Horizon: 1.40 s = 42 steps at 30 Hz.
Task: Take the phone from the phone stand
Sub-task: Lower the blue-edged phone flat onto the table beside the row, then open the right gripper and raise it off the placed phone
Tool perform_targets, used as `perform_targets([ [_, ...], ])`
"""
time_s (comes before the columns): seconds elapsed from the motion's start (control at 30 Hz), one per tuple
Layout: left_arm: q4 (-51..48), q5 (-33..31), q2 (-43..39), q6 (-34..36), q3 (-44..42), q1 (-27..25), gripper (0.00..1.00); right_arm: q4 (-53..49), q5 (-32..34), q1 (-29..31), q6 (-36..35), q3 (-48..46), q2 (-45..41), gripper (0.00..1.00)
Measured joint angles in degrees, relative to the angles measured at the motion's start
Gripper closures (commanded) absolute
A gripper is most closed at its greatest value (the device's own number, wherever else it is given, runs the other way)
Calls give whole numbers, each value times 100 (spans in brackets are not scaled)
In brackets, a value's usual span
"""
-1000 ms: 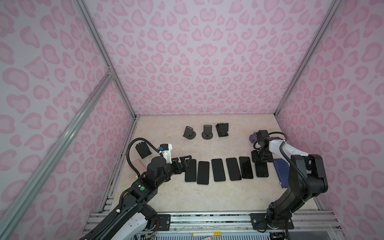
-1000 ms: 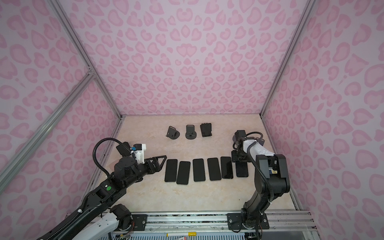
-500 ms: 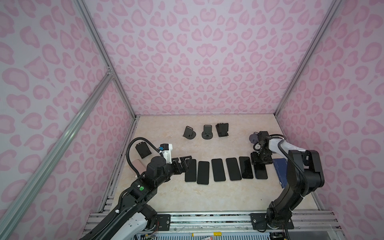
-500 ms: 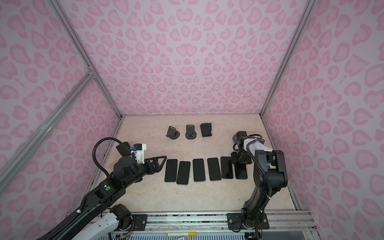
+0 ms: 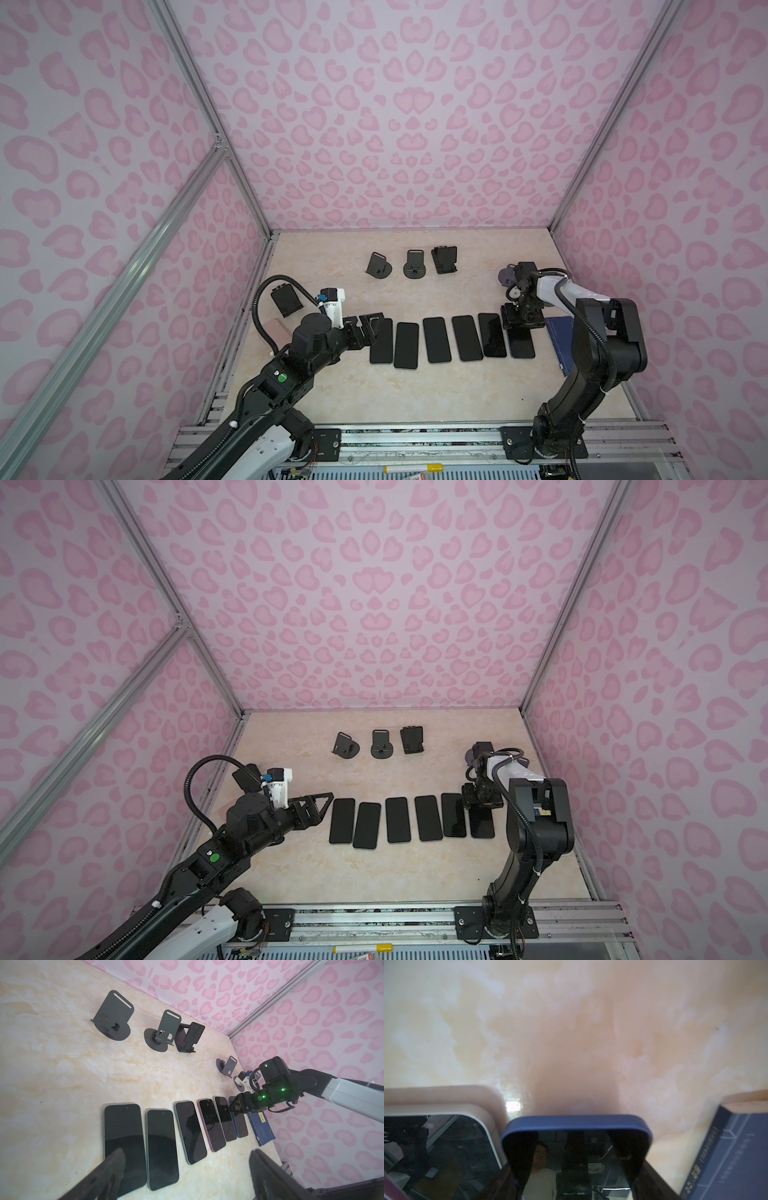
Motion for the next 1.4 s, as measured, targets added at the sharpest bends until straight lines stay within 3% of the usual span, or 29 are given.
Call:
perform_targets([
  [0.37,-203,-63,-28,37,210,0,2,-31,214,9,63,74,-317,15],
  [0.63,-422,-232,35,90,560,0,1,125,319,72,358,295,-1340,13],
  [0.77,-358,-544,177,33,553,0,1,404,483,525,549,378,-1963,13],
  [1.03,-138,-1351,876,365,1246,0,2,1784,227,1178,549,-763,-3654,10],
  [1.17,-125,-1803,1064,815,1613,0,3,2691,81,1298,675,-1285,-4273,1],
  [1.4,-140,-2363,1056,1379,1982,-7,3,4411,236,1392,1034,-2302,-4323,1],
])
